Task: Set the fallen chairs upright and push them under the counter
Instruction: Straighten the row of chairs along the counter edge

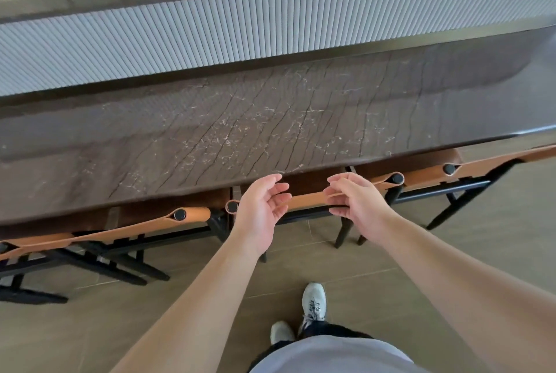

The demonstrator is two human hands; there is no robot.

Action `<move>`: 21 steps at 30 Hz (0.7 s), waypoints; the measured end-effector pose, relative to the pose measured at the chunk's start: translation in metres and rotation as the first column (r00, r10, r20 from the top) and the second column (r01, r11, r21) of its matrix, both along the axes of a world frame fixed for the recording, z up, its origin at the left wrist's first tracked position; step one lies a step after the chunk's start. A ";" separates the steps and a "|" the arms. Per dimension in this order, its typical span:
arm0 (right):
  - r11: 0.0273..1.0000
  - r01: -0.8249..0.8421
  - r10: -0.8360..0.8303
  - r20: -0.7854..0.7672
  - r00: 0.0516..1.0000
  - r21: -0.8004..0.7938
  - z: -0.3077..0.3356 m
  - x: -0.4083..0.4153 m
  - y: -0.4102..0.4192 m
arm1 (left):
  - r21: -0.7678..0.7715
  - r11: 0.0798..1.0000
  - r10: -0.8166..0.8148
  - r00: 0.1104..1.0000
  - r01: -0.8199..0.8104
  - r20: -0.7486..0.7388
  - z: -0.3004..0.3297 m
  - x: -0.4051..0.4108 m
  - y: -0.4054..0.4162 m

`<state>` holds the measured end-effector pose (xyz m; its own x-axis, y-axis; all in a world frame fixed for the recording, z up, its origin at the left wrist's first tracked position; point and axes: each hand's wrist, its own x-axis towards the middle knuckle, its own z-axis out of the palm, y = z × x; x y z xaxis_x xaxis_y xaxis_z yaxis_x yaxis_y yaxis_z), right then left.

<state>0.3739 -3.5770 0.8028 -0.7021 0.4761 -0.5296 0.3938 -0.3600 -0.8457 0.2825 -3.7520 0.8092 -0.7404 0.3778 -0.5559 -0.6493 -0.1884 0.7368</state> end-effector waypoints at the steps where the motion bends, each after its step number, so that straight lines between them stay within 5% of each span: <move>1: 1.000 0.021 -0.021 -0.008 1.000 0.001 0.002 0.008 0.001 | 0.004 1.000 -0.015 1.000 0.015 0.002 -0.001 0.003 0.002; 9: 0.998 0.055 -0.054 -0.033 0.998 0.019 0.011 0.051 0.018 | 0.028 0.996 -0.084 0.996 0.085 -0.019 0.003 0.036 0.026; 21: 0.996 -0.075 0.072 -0.067 0.995 -0.038 0.002 0.090 0.154 | -0.166 0.986 0.028 0.999 -0.033 -0.036 0.003 0.096 0.148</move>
